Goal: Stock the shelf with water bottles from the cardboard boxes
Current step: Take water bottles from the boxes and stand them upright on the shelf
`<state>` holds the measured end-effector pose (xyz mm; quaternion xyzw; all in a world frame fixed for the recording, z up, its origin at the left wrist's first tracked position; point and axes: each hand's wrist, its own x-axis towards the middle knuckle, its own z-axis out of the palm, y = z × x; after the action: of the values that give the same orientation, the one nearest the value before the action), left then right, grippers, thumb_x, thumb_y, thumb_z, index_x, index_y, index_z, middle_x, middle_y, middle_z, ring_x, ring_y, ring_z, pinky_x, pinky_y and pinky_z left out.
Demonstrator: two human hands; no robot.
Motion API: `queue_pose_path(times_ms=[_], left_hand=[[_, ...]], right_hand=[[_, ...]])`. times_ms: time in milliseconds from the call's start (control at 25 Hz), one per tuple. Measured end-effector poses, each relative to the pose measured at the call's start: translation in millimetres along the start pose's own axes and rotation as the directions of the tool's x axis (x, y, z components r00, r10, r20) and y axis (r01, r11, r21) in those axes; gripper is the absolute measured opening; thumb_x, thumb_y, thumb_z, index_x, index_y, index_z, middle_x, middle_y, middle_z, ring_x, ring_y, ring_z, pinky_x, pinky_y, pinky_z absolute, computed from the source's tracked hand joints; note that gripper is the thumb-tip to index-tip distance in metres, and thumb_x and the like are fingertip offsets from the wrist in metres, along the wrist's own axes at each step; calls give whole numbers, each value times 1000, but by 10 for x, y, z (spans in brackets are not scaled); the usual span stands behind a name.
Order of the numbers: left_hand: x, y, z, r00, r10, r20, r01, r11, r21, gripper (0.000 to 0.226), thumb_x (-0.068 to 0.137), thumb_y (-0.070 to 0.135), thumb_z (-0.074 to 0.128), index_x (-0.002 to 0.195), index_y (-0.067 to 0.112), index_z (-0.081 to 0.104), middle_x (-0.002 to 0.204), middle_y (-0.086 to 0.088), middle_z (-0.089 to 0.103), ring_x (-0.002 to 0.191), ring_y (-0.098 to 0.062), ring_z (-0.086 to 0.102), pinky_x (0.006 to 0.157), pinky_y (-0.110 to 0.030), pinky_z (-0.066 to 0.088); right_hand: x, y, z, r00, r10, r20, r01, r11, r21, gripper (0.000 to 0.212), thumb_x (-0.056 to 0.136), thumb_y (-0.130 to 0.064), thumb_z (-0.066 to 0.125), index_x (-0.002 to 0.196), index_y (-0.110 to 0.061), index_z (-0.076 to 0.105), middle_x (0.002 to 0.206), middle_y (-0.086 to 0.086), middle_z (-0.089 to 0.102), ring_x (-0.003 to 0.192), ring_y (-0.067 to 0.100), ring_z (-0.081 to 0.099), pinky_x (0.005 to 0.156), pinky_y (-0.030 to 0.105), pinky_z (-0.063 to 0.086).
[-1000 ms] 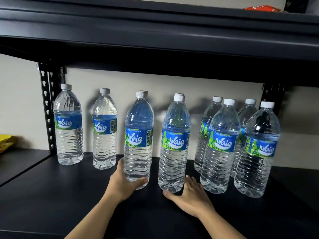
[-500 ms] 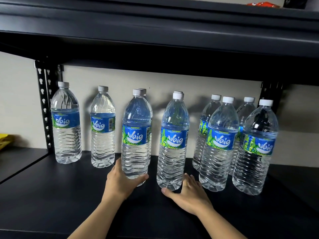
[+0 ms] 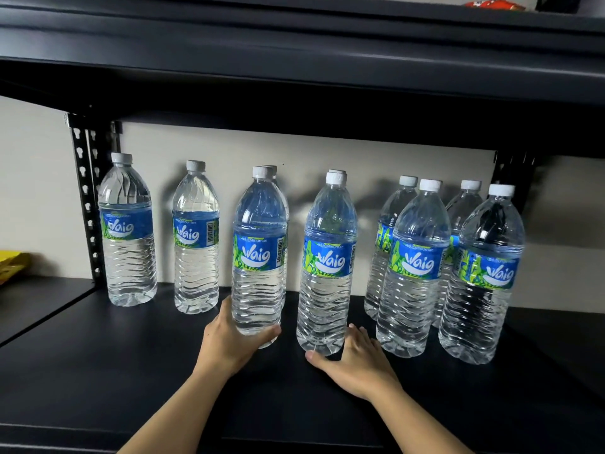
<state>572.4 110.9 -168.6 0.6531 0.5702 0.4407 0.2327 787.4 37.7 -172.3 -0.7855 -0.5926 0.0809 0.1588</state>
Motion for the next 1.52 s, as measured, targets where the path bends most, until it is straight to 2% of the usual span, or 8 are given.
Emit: queue_pose_path(times_ms=[240,440,600,720,880,1080,1280,1520], left_hand=[[-79,-26,-70,990,-24,142,16,998,58,118,47,64,86,142,19,34,135,-2,51,127,-20,49,104,-32,41],[-536,-79,-343,977,12,213,-92,924,371,97,90,65,47,157,10,4,163,-5,13,150,-21,14,120,-32,18],[-1026,-232,-795,952,172,251,-260,891,373,67,95,62,42,151,26,34,153,11,38,140,-14,35,115,-26,28],[-1451,-494,-1339,950,288,118,-309,911,274,37,91,40,63,126,29,61,118,22,64,110,4,57,97,-13,42],[-1953,-1074,-2004,971,175,-162,-110,931,348,19,84,21,67,104,23,68,73,19,62,66,2,56,68,-23,46],[-2400,-1977,-2446,920,-263,-291,360,861,358,38,86,22,63,122,17,56,106,4,64,103,-20,60,86,-30,45],[-2821,-2726,-2157,640,-683,-352,768,587,256,53,87,30,54,134,11,40,134,-8,48,126,-29,44,99,-40,40],[-3092,-3408,-1281,-65,-949,-310,908,72,-412,85,79,31,76,142,-3,31,145,-23,38,135,-36,34,108,-41,30]], right_hand=[[-1,0,3,1000,-4,4,4,999,-47,119,71,-91,34,156,-9,17,165,8,10,152,21,6,123,39,8],[-219,-86,12,996,63,56,-54,987,-150,103,89,-78,21,155,1,9,164,15,5,152,25,2,122,42,5],[-722,-343,103,999,7,-38,-12,992,-129,72,101,-53,24,152,-2,25,161,12,21,149,25,14,120,41,13],[-1183,-757,198,978,-149,-148,163,983,83,50,100,-43,42,142,-17,48,151,0,41,141,18,33,116,35,23],[-1668,-1506,540,882,-396,-254,461,836,297,29,92,-30,60,120,-24,65,123,-7,61,119,14,52,101,28,39],[-2052,-2333,1206,772,-574,-275,635,670,384,21,85,-18,63,103,-26,69,99,-11,65,84,11,62,73,29,52],[-2140,-2794,2245,696,-631,342,578,775,254,44,86,-36,60,129,-31,54,122,-4,59,113,19,58,90,31,48],[-1963,-2873,3501,550,-391,738,524,850,59,75,85,-40,63,151,-25,31,153,8,41,139,26,40,111,35,36]])
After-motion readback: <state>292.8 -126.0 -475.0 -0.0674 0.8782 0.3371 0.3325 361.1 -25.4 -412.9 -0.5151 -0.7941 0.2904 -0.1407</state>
